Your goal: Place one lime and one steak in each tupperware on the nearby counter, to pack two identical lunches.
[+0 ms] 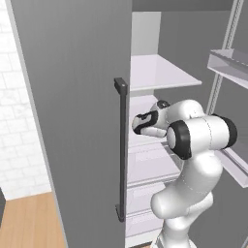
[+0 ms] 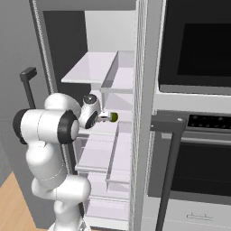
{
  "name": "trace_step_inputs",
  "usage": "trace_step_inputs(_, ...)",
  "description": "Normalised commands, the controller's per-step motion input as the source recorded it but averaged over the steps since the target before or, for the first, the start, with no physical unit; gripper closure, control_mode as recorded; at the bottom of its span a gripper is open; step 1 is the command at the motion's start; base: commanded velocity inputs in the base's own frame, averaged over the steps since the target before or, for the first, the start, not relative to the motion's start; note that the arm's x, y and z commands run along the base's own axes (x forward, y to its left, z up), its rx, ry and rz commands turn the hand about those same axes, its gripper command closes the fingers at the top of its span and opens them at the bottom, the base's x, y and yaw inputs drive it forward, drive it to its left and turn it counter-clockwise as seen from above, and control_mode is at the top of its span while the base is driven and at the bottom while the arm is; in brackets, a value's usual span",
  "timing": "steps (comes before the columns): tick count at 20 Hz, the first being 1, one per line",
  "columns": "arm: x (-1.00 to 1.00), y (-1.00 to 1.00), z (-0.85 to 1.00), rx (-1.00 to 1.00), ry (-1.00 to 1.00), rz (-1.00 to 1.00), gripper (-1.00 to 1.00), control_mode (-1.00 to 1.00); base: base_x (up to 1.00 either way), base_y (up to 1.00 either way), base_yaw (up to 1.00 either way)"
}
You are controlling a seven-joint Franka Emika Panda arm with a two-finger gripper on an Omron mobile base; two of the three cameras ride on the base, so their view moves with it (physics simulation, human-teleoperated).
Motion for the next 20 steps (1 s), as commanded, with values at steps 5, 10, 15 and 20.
trace_step_inputs(5, 0.34, 0.0, -0.2, 0.0, 0.0, 0.03, -1.0, -1.0, 0.0, 0.0, 0.0)
trace_step_inputs(10, 0.42, 0.0, -0.21, 0.0, 0.0, 0.01, -1.0, -1.0, 0.0, 0.0, 0.0)
trace_step_inputs(15, 0.27, 0.07, -0.36, -0.01, 0.0, 0.02, 1.0, -1.0, 0.0, 0.0, 0.0)
trace_step_inputs(20, -0.17, 0.15, -0.67, -0.04, 0.01, 0.01, 1.0, -1.0, 0.0, 0.0, 0.0)
